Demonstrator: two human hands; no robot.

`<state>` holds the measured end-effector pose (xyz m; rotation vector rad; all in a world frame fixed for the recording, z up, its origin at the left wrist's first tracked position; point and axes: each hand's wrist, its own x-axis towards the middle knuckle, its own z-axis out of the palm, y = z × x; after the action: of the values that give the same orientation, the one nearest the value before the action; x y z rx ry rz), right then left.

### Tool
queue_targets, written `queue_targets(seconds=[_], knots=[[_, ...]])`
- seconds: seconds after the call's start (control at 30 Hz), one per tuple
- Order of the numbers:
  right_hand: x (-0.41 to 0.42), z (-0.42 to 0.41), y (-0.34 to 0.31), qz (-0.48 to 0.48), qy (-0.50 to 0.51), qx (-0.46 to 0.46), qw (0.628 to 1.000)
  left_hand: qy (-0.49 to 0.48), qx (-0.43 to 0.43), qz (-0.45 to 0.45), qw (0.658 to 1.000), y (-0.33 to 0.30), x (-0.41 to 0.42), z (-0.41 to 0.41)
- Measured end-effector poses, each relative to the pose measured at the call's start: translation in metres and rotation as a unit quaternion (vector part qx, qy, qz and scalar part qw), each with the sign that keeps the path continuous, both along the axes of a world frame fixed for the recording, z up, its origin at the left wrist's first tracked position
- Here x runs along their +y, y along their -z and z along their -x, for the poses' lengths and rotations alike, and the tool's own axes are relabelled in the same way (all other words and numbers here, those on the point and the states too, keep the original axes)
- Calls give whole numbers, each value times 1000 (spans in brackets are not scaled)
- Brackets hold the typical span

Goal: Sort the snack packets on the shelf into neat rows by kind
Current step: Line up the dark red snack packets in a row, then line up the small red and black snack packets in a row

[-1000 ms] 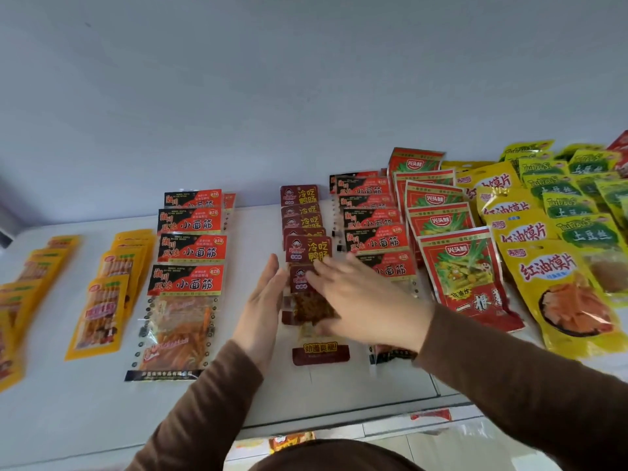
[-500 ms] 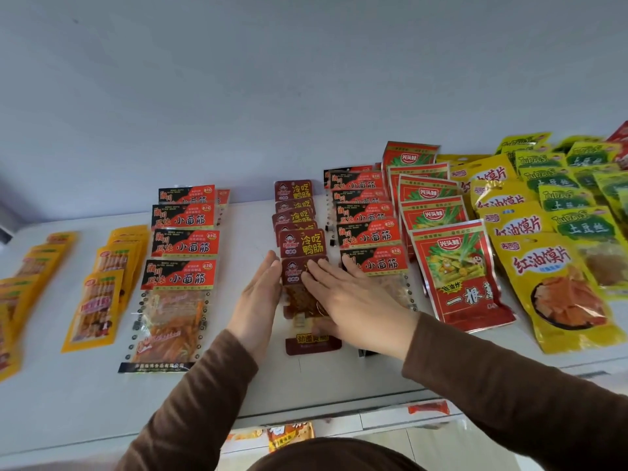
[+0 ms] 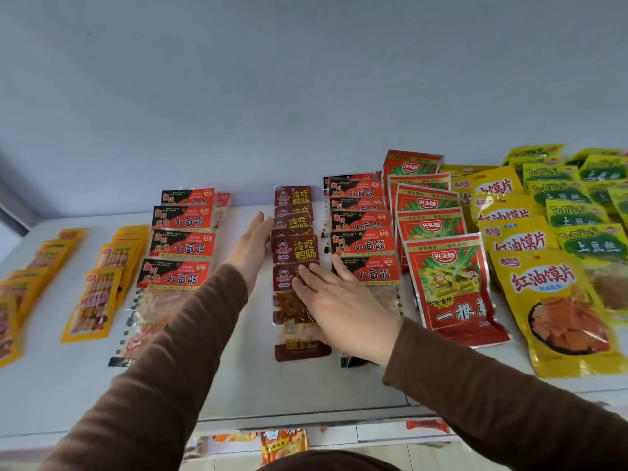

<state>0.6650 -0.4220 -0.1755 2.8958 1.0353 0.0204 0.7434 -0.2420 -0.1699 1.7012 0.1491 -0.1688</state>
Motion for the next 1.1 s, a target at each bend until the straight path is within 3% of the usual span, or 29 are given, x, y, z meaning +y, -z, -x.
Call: queue_targets(seconds=[0.13, 0.27, 0.4, 0.5, 0.6, 0.67, 0.77, 0.83, 0.93, 1.1], knots=[[-1, -2, -1, 5, 5, 5, 1000, 1, -5, -1, 1000, -2, -2, 8], [0, -1, -12, -9, 13, 19, 1000, 56, -39, -97, 993, -10, 1, 23], [17, -7, -42, -196, 38, 86, 976, 45, -122, -117, 985, -24, 17, 54], [45, -18, -59, -350, 79, 249, 899, 64, -220, -278, 933, -22, 65, 72], [87, -38, -62, -506, 161, 423, 734, 60, -252, -425, 867, -14, 123, 72], [121, -60, -57, -563, 226, 457, 650, 76, -223, -514, 824, -5, 148, 65], [168, -89, -48, -599, 299, 452, 590, 105, -169, -590, 782, 12, 156, 55], [189, -106, -43, -610, 345, 435, 565, 101, -160, -590, 785, 25, 155, 55], [208, -118, -42, -611, 351, 447, 551, 88, -171, -550, 813, 36, 155, 58], [227, -117, -24, -609, 366, 352, 609, 87, -174, -492, 849, 42, 157, 61]])
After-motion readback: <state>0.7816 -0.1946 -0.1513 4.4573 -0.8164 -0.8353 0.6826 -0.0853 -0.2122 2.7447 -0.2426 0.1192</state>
